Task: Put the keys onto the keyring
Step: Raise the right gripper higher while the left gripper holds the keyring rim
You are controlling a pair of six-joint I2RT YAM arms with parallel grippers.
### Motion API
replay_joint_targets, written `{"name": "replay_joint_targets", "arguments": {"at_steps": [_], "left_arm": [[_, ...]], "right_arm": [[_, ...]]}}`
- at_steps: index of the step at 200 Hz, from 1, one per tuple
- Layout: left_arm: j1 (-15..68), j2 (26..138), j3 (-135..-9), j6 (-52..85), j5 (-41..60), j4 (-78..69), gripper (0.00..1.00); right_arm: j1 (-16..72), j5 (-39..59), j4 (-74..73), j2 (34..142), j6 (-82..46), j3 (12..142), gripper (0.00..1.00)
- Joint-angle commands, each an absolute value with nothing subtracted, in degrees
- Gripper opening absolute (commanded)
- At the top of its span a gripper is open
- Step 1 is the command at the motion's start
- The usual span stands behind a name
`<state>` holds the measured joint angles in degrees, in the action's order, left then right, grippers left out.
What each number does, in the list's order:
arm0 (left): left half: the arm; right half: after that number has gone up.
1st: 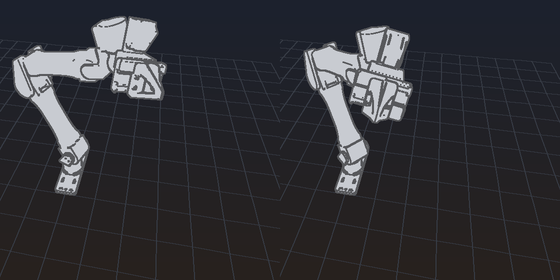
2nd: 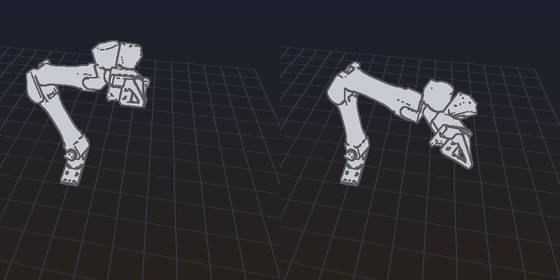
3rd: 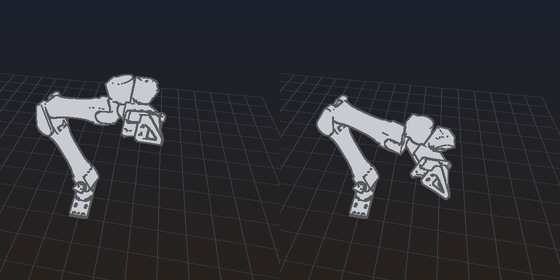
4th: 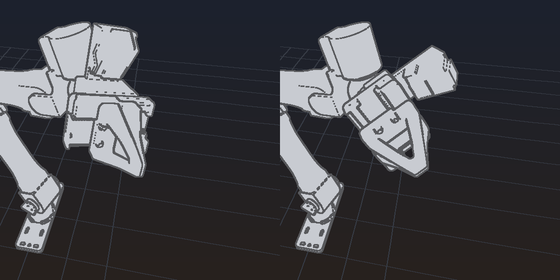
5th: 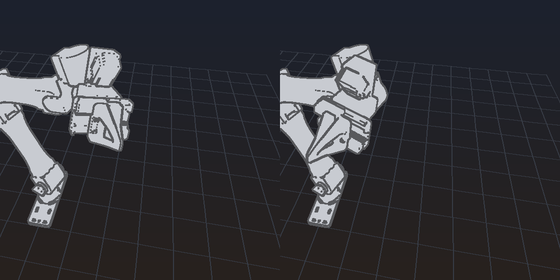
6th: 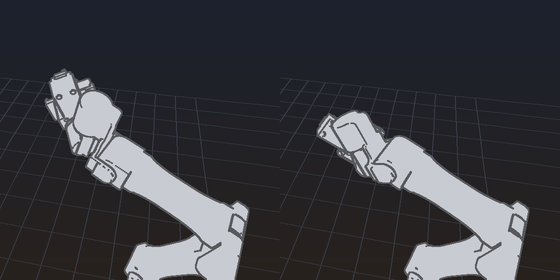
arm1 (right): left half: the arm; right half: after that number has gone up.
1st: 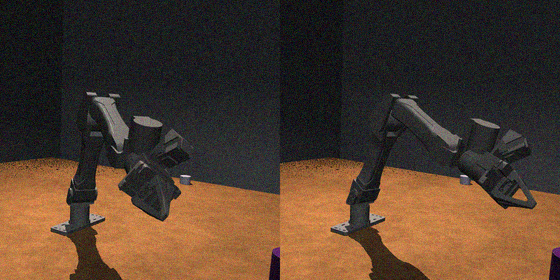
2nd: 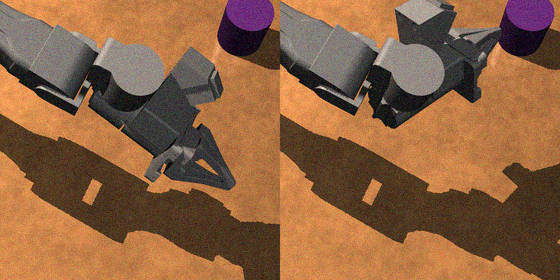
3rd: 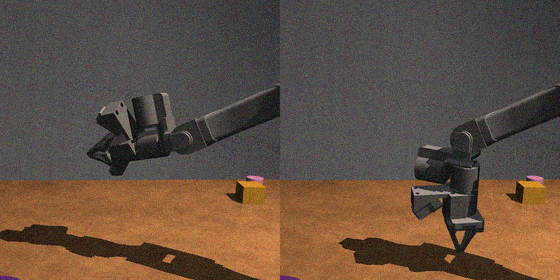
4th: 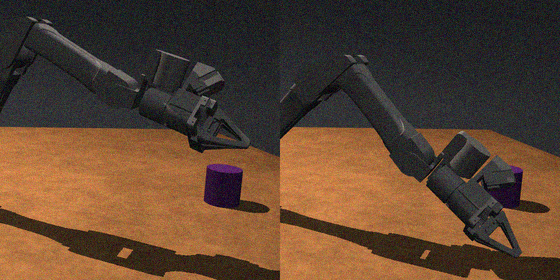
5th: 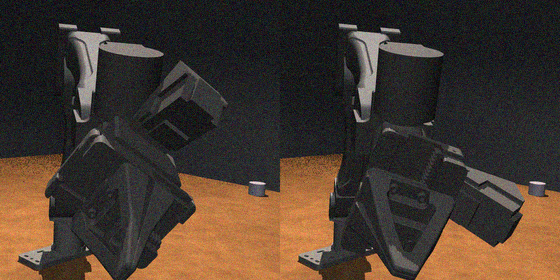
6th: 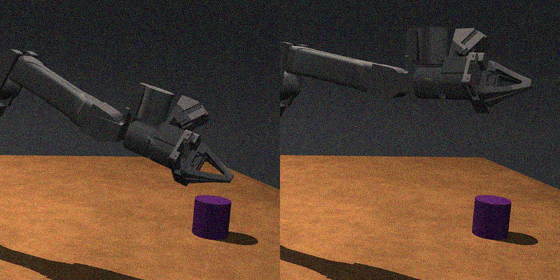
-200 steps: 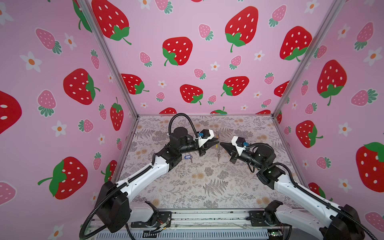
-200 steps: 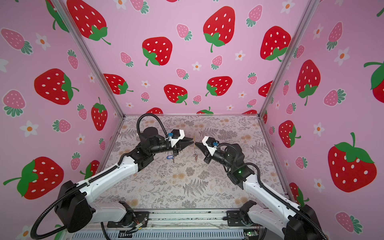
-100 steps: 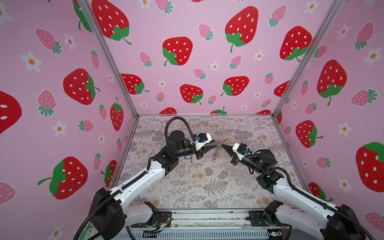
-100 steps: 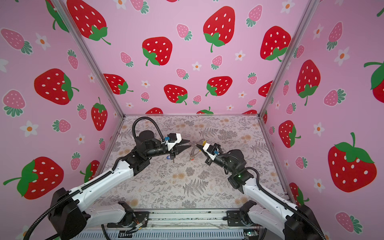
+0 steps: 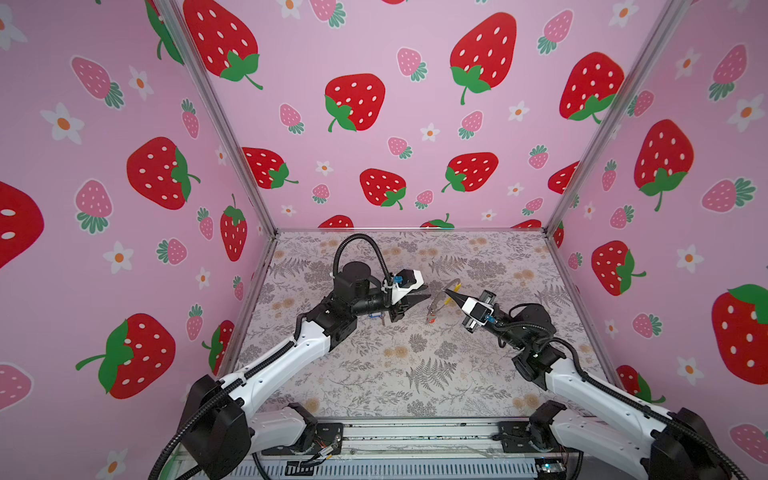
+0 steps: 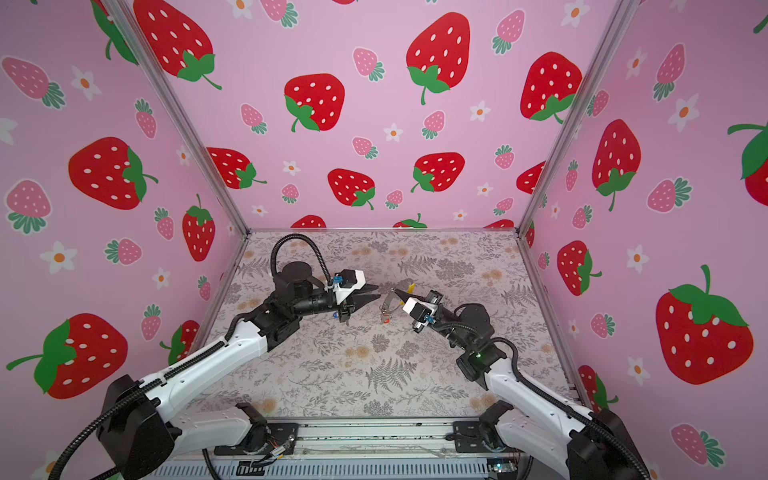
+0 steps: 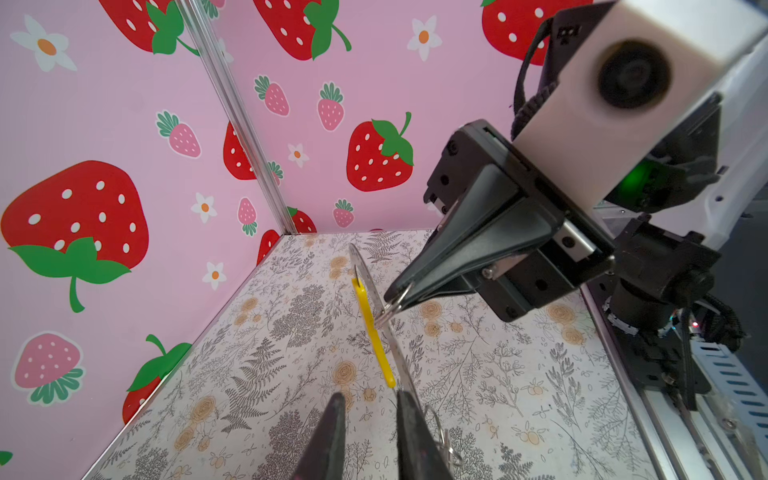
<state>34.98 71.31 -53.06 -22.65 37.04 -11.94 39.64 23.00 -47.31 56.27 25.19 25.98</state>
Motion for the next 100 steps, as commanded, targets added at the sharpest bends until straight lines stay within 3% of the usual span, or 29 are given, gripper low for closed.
{"name": "replay_joint_targets", "arguments": {"at_steps": [1, 100], "left_arm": [[35.15, 71.64, -55.19, -24.38, 36.65, -11.09, 0.25], [36.77, 73.89, -57.64, -26.22, 34.18, -12.02, 0.29]], "right_arm": [[39.81, 22.65, -51.28, 56.12, 30.12, 24.96, 0.0], [39.8, 23.82, -53.92, 56.44, 34.07, 23.87, 0.0]]}}
